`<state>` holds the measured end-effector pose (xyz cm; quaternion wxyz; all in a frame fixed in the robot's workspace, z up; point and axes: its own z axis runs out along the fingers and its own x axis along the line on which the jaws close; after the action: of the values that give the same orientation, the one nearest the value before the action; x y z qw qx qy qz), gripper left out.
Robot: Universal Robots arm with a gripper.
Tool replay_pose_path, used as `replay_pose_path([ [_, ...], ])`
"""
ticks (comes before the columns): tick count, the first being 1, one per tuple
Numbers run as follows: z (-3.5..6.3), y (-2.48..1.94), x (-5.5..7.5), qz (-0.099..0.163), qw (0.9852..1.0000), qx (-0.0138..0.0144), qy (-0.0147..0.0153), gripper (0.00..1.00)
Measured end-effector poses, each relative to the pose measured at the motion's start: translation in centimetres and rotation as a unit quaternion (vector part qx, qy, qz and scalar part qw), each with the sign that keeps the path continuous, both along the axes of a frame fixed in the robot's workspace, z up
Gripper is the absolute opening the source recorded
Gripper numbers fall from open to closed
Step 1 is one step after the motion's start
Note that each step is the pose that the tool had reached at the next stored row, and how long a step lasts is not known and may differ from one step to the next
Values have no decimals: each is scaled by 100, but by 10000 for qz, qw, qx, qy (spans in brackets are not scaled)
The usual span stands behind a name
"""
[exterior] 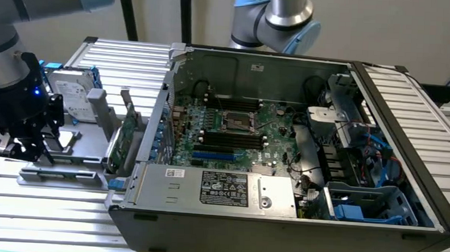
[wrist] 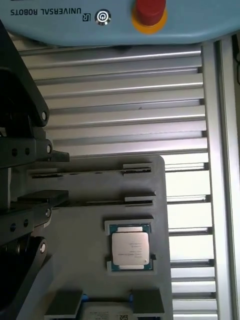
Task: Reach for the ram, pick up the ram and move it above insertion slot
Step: 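Pick up the ram and move it above insertion slot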
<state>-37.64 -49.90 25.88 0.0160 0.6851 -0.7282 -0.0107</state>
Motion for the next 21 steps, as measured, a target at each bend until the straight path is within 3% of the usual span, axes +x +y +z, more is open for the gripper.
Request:
replay_pose_path([
  [21,-381,-3,-30,327,9995,0,0,36],
])
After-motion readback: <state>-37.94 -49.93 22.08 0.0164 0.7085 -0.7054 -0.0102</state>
